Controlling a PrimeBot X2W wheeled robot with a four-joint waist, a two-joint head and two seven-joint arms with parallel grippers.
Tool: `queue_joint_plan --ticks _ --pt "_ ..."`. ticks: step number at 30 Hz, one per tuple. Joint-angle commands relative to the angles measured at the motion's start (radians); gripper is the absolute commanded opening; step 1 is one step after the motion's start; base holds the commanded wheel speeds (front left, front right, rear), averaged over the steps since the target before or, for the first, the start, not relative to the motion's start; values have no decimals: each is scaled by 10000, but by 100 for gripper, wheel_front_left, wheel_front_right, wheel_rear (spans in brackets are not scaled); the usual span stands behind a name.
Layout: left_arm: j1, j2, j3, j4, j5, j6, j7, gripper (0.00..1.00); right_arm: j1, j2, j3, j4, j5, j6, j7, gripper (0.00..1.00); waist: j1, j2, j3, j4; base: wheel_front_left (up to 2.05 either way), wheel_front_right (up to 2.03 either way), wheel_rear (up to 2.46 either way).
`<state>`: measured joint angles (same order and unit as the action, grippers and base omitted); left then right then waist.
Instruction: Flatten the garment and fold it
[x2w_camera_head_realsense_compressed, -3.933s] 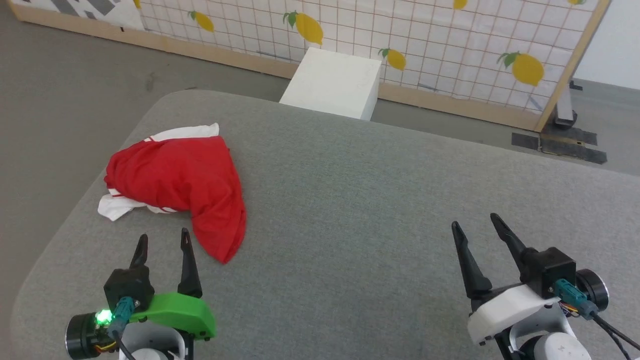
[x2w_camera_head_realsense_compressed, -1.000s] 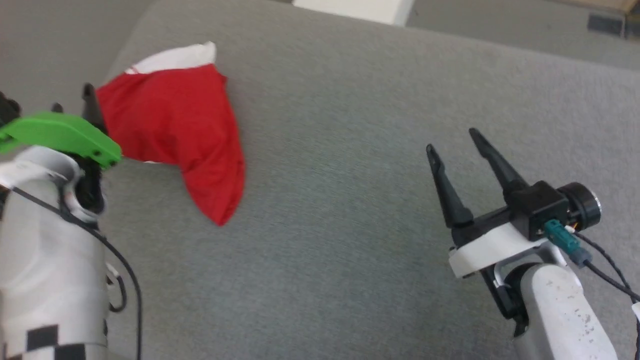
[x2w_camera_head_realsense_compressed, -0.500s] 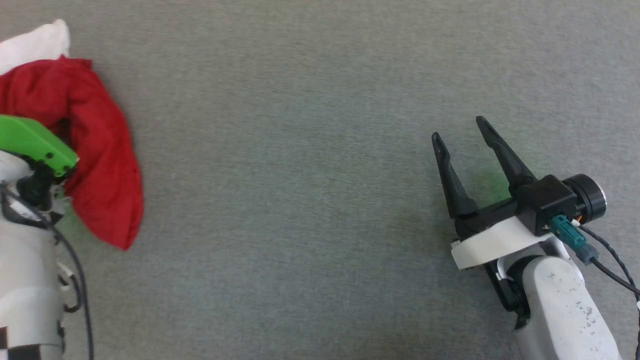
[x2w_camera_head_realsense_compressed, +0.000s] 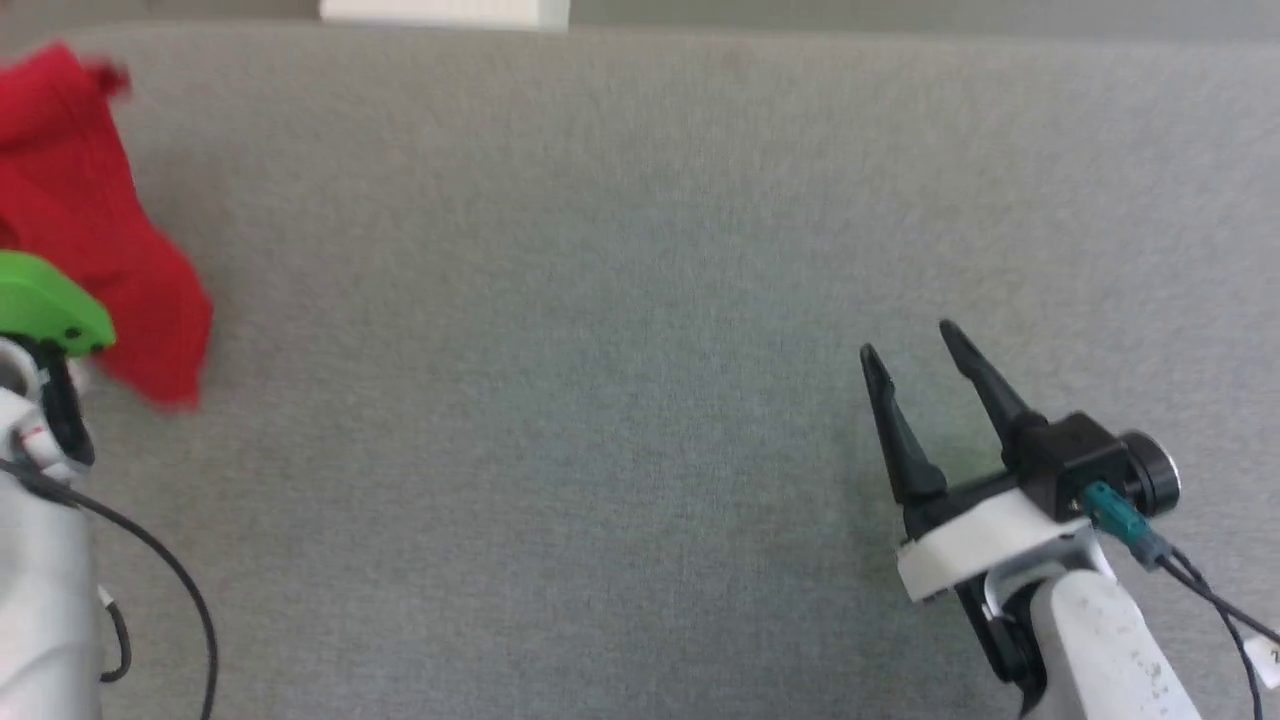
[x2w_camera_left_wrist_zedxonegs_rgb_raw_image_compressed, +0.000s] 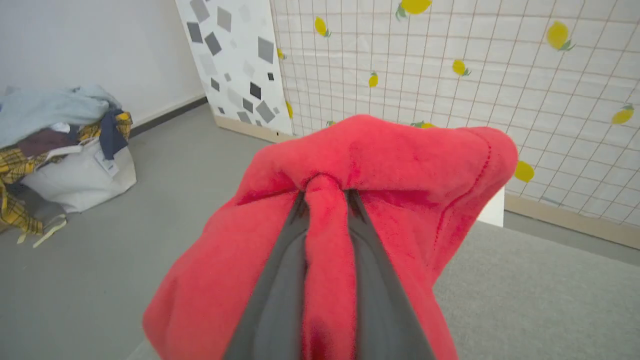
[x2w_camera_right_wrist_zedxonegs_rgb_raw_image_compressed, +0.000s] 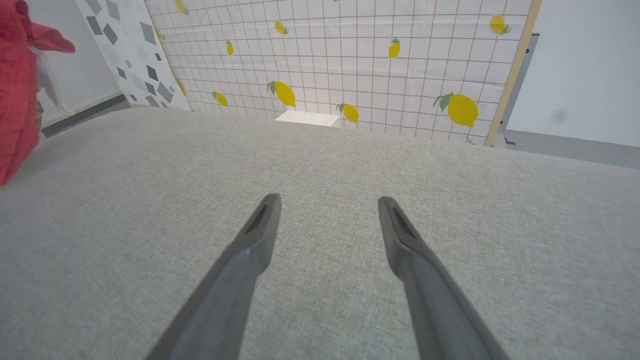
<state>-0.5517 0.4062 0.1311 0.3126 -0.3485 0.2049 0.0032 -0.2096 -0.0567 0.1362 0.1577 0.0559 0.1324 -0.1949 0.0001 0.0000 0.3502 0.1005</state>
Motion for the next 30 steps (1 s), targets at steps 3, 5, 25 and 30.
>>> queue_joint_plan --ticks 3,5,25,30 --pt "-333 -21 -579 -557 411 -274 -598 0 437 41 -242 96 93 -17 -117 100 -1 0 -2151 -15 0 0 0" --pt "-587 -147 -954 -823 540 -452 -745 0 644 52 -390 117 123 -17 -128 100 -1 0 -2453 -174 0 0 0" --pt "-849 -3467 -5204 726 -459 -1989 -538 0 1211 63 -642 -369 408 -17 154 100 -1 0 -2927 -2749 0 0 0" --pt "-78 -3545 -6377 2594 -1112 -2102 1399 0 1177 63 -567 -400 482 -17 161 100 -1 0 -2770 -3090 0 0 0"
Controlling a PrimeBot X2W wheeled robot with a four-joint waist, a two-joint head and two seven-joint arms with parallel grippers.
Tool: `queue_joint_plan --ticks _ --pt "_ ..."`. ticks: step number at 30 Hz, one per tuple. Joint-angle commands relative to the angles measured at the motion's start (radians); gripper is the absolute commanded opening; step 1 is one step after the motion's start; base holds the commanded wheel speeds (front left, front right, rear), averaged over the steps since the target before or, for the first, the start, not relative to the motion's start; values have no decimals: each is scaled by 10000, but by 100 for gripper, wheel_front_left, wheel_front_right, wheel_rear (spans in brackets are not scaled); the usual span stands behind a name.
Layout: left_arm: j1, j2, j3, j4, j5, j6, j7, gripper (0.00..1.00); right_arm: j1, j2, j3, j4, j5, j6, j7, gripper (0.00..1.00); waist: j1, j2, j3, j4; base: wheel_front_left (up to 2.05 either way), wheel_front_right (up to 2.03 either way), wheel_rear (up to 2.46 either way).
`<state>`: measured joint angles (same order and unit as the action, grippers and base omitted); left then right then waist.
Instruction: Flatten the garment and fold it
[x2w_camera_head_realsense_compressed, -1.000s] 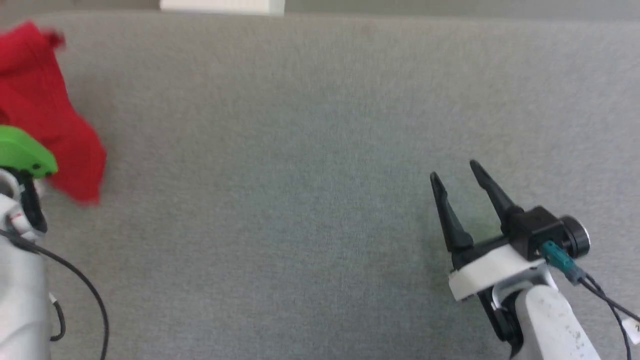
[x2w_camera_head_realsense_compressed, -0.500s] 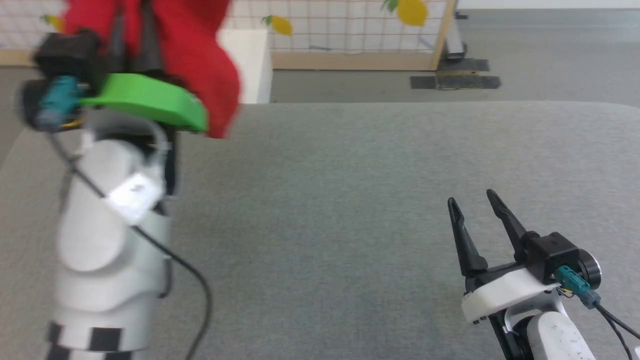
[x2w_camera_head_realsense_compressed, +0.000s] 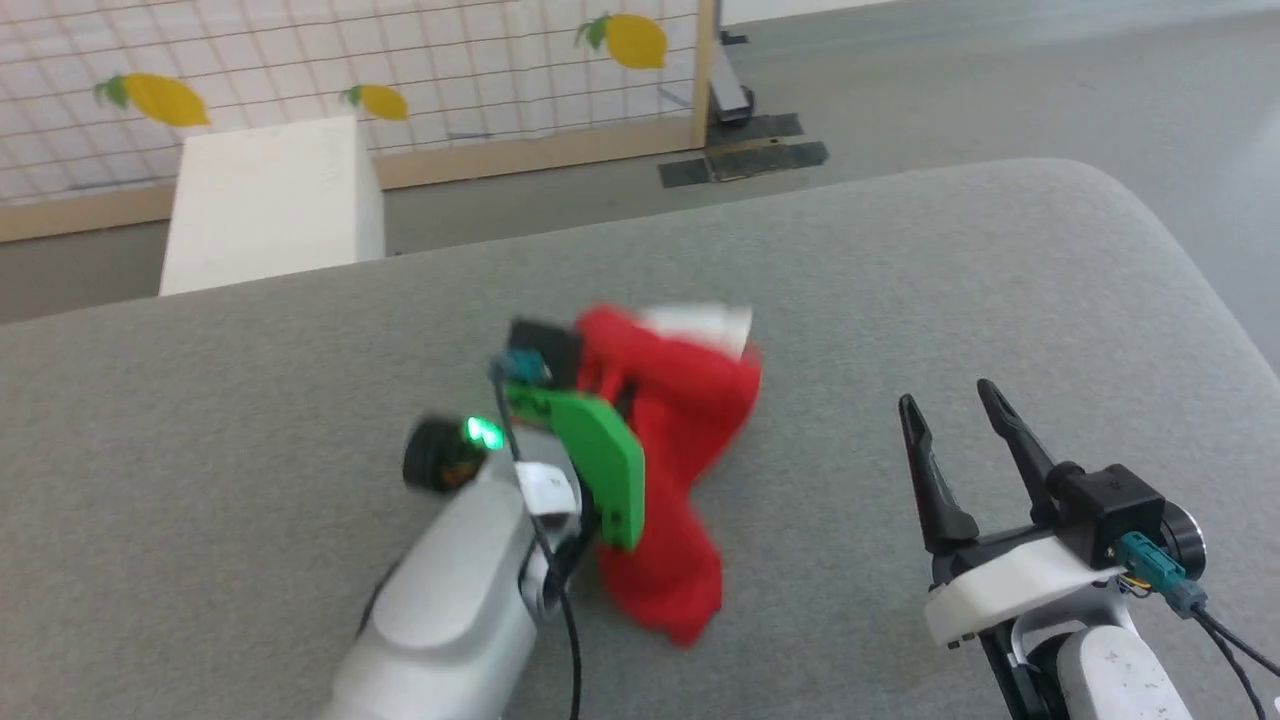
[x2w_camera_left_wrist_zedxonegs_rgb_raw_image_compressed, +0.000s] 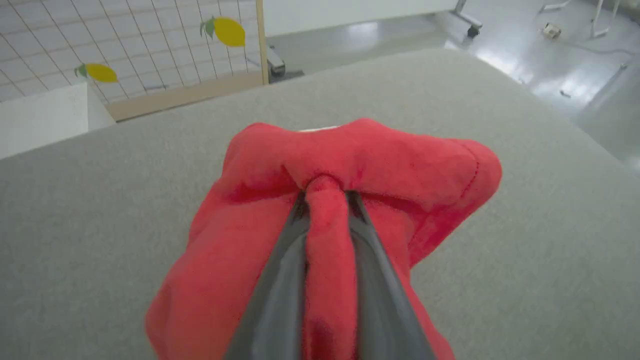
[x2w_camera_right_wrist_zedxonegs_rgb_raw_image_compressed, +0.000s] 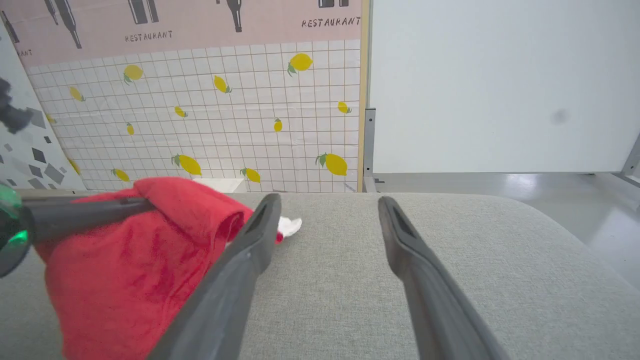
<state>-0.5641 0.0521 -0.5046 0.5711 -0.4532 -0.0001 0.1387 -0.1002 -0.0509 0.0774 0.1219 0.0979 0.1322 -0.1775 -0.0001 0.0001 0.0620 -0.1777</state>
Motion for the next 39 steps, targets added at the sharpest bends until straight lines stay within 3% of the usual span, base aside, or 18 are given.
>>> queue_joint_plan --ticks 1,7,8,9,13,17,26,33,39 --pt "152 -8 -184 288 -179 -70 386 0 77 6 29 -38 72 -15 -18 100 1 -1 140 -332 0 0 0" --pt "463 -15 -1134 1254 -836 -121 2127 0 68 6 73 0 130 -15 -12 100 1 -1 288 -225 0 0 0" --pt "444 -15 -1209 1284 -886 -94 2200 41 52 6 98 19 137 -15 -7 100 1 -1 300 -170 0 0 0" --pt "425 -16 -1266 1286 -912 -93 2217 100 42 6 109 34 142 -15 -3 100 1 -1 305 -115 0 0 0" --pt "319 -16 -1139 928 -942 1 1270 100 17 6 137 91 163 -15 -16 100 1 -1 259 129 0 0 0" --pt "413 116 -741 205 -912 5 -454 100 0 6 140 101 158 -15 -18 100 1 -1 170 389 0 0 0" --pt "1636 1078 333 -1626 -744 603 -3433 100 34 7 61 -50 87 -15 60 100 1 -1 169 1071 0 0 0" --pt "3002 1475 2086 -3376 -298 1285 -3996 100 -376 7 192 297 171 -15 766 100 1 -1 485 1532 0 0 0" --pt "4052 1146 3487 -4508 702 1082 -4002 100 -1065 7 154 1184 208 -15 2525 100 1 -1 843 1937 0 0 0"
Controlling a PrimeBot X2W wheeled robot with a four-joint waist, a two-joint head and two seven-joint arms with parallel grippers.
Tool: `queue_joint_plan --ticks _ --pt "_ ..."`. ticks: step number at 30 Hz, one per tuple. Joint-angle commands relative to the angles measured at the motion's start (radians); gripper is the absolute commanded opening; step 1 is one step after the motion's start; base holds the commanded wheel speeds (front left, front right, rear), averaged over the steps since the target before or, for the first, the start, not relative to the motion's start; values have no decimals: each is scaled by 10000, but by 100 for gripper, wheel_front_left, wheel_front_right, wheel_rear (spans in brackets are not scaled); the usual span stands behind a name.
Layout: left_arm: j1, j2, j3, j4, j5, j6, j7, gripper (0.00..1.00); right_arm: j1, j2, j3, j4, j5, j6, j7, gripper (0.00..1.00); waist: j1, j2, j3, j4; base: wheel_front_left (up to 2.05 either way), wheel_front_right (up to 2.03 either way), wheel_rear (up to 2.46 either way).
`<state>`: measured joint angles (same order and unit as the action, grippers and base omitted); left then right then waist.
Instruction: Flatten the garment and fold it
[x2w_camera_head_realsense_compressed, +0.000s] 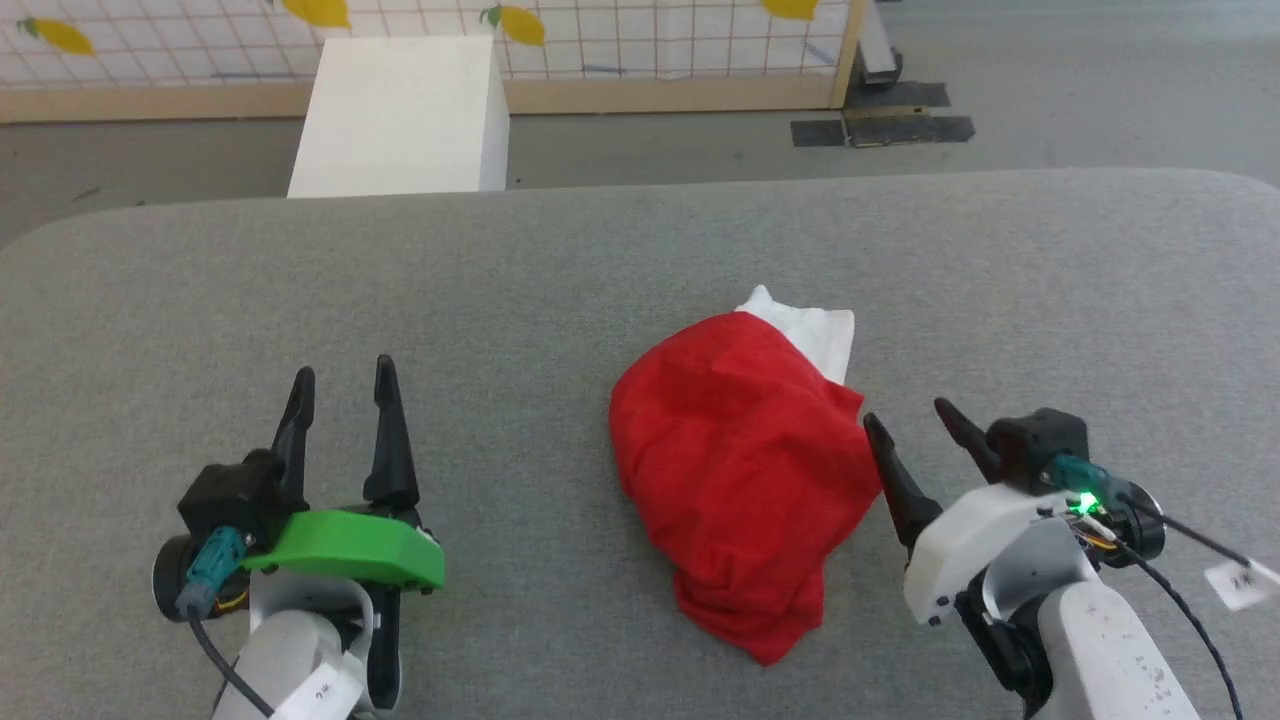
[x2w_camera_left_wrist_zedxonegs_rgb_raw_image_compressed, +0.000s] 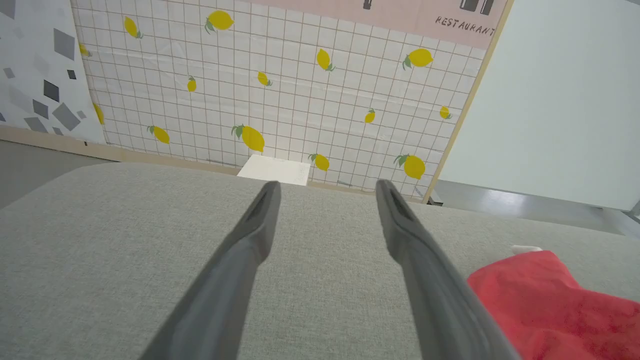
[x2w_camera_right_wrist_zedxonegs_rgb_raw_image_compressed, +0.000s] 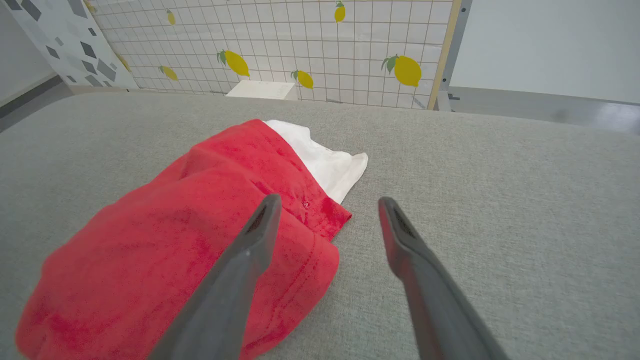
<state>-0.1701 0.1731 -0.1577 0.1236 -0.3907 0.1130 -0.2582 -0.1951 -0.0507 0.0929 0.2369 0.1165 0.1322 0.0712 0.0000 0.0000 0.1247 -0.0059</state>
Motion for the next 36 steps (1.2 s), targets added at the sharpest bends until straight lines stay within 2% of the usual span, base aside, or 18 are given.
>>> queue_joint_plan --ticks 1,6,13,14,15,17,19,29,36 --pt "225 -202 156 -112 201 -141 -33 100 -248 5 -23 200 3 -15 414 100 0 0 285 307 0 0 0" --pt "371 -697 563 -284 673 -576 -34 100 -827 5 -155 987 -84 -15 2124 100 0 0 706 730 0 0 0" --pt "216 -1046 1067 -91 990 -1108 -35 100 -1222 5 55 1746 -316 -15 4143 100 0 0 1068 1017 0 0 0" --pt "228 -1083 1112 -83 1033 -1145 -35 100 -1210 5 46 1826 -387 -15 4423 73 0 0 1074 1036 0 0 0" --pt "235 -1106 1152 -53 1058 -1182 -35 100 -1188 5 74 1861 -480 -15 4617 36 0 0 1068 1047 0 0 0" --pt "239 -1143 1250 25 1119 -1270 -35 100 -1096 5 151 1839 -460 -15 4859 0 0 0 1014 1051 0 0 0" --pt "308 -1170 1330 76 1175 -1309 -35 100 -967 5 173 1723 -362 -15 4790 0 0 0 883 1013 0 0 0" --pt "678 -1218 1577 319 1376 -1546 -35 100 -53 5 -394 457 410 -15 2426 0 0 0 -106 654 0 0 0" --pt "867 -1225 1556 303 1376 -1567 -35 100 451 5 -129 -1282 364 -15 1242 0 0 0 -539 563 0 0 0"
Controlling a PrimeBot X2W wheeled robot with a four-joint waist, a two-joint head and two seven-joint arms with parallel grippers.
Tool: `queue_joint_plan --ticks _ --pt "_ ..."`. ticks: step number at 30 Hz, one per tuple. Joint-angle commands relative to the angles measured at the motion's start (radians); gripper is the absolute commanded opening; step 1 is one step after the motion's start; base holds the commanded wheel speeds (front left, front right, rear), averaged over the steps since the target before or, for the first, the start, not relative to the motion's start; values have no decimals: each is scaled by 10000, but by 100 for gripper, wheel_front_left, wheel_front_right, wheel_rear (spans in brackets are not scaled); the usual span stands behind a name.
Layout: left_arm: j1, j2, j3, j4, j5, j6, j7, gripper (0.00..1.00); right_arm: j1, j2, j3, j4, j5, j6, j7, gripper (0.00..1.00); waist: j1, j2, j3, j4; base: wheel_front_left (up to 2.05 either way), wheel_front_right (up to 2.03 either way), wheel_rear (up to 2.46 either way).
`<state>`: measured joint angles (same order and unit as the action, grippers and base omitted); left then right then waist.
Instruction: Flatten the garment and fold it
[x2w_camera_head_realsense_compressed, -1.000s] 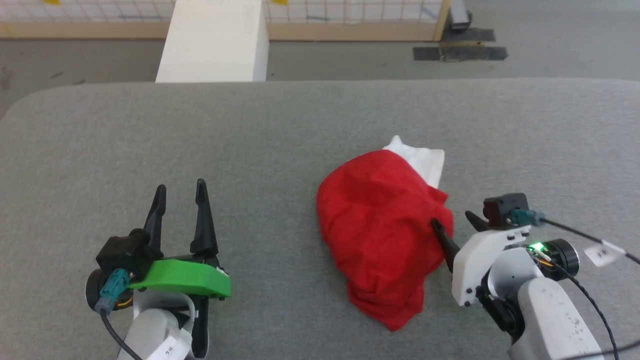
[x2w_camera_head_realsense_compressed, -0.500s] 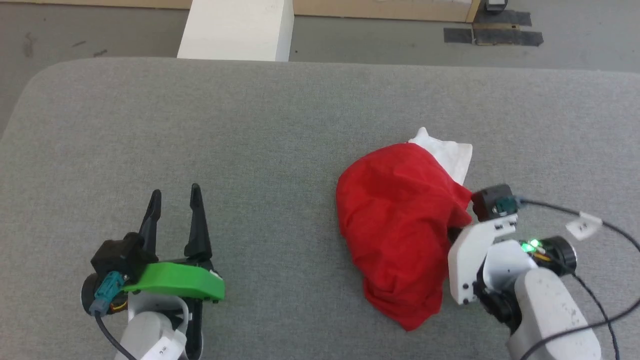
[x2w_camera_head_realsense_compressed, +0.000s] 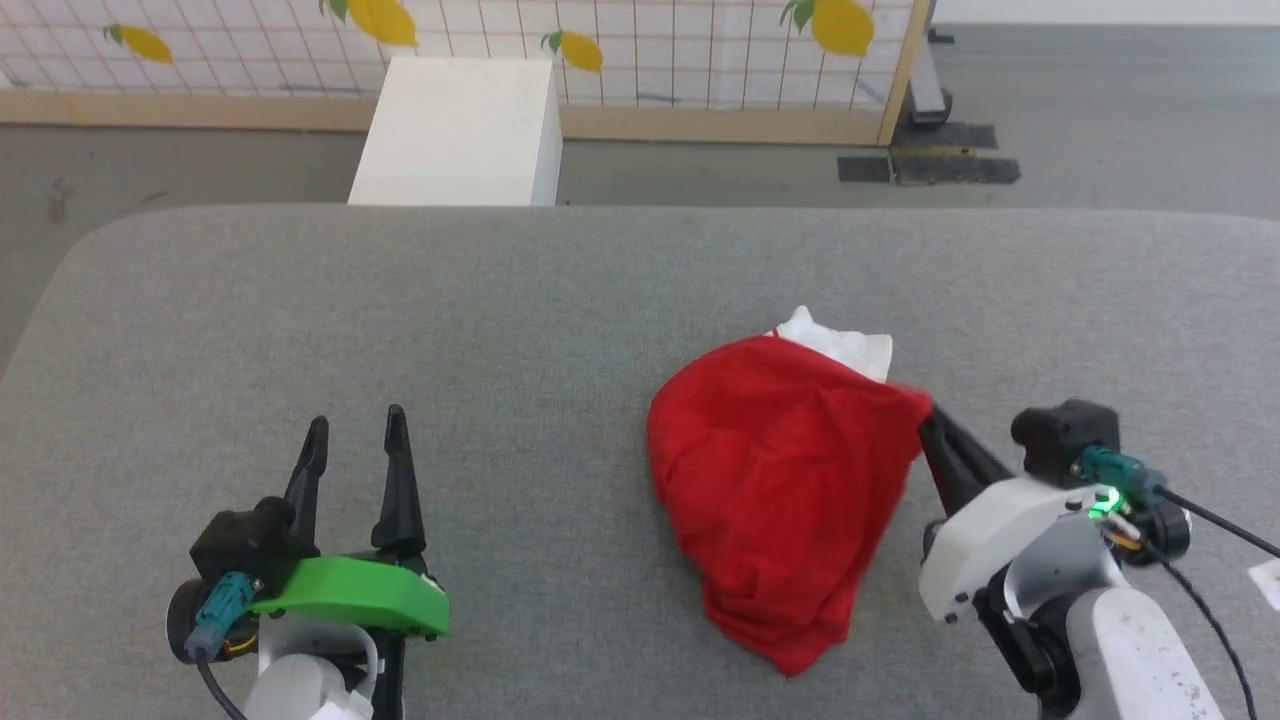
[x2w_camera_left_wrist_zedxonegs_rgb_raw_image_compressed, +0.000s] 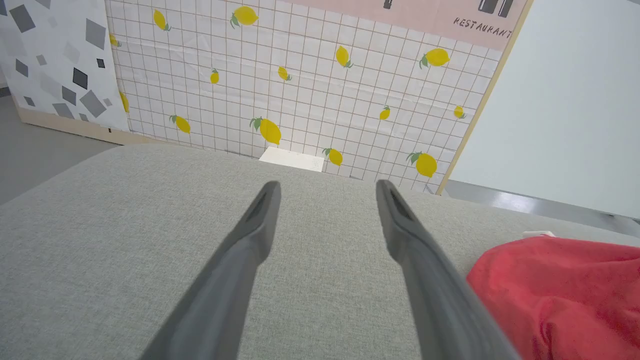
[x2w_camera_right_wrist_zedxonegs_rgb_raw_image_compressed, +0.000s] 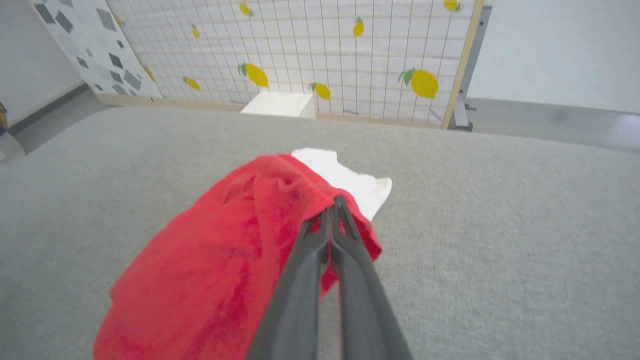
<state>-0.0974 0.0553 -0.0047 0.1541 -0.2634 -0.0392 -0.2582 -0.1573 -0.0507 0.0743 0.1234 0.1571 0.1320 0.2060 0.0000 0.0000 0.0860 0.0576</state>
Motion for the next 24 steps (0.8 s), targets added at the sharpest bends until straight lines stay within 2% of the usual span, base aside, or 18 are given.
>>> queue_joint_plan --ticks 1,5,8,13,15,18,19,20,21,24 --pt "152 -48 17 -16 97 -39 -35 100 76 5 172 -444 -96 -13 -236 0 0 0 -178 -59 0 0 0" --pt "203 -49 9 -57 77 -24 -35 100 -52 5 1462 -1712 -332 -13 -541 0 0 0 -232 63 0 0 0" --pt "168 -49 69 -30 57 -41 -35 100 -243 5 3185 -2099 -267 -13 -271 0 0 0 -199 199 0 0 0" --pt "183 -50 12 -38 -28 -4 -36 100 -429 -275 5883 -1560 892 -13 826 0 0 0 -123 428 0 0 0" --pt "192 -50 -31 -47 -52 16 -36 100 -402 -446 6553 -1192 1468 -13 1287 0 0 0 -99 501 0 0 0" --pt "209 -50 -22 -38 -78 37 -36 100 -205 -636 6993 -689 2197 -13 2008 0 0 0 -71 551 0 0 0" --pt "207 -50 -16 -30 -87 39 -36 100 -149 -705 7058 -604 2427 -13 2239 13 0 0 -54 558 0 0 0" --pt "210 -50 -20 -25 -100 45 -36 100 -135 -764 7075 -619 2572 -13 2316 59 0 0 -42 558 0 0 0" --pt "218 -50 -29 -21 -112 57 -36 100 -86 -795 6951 -685 2764 -13 2313 100 0 0 -37 542 0 0 0" --pt "251 -50 -32 -35 -127 97 -36 100 -49 -850 6397 -1113 3015 -13 1994 100 0 0 -26 419 0 0 0"
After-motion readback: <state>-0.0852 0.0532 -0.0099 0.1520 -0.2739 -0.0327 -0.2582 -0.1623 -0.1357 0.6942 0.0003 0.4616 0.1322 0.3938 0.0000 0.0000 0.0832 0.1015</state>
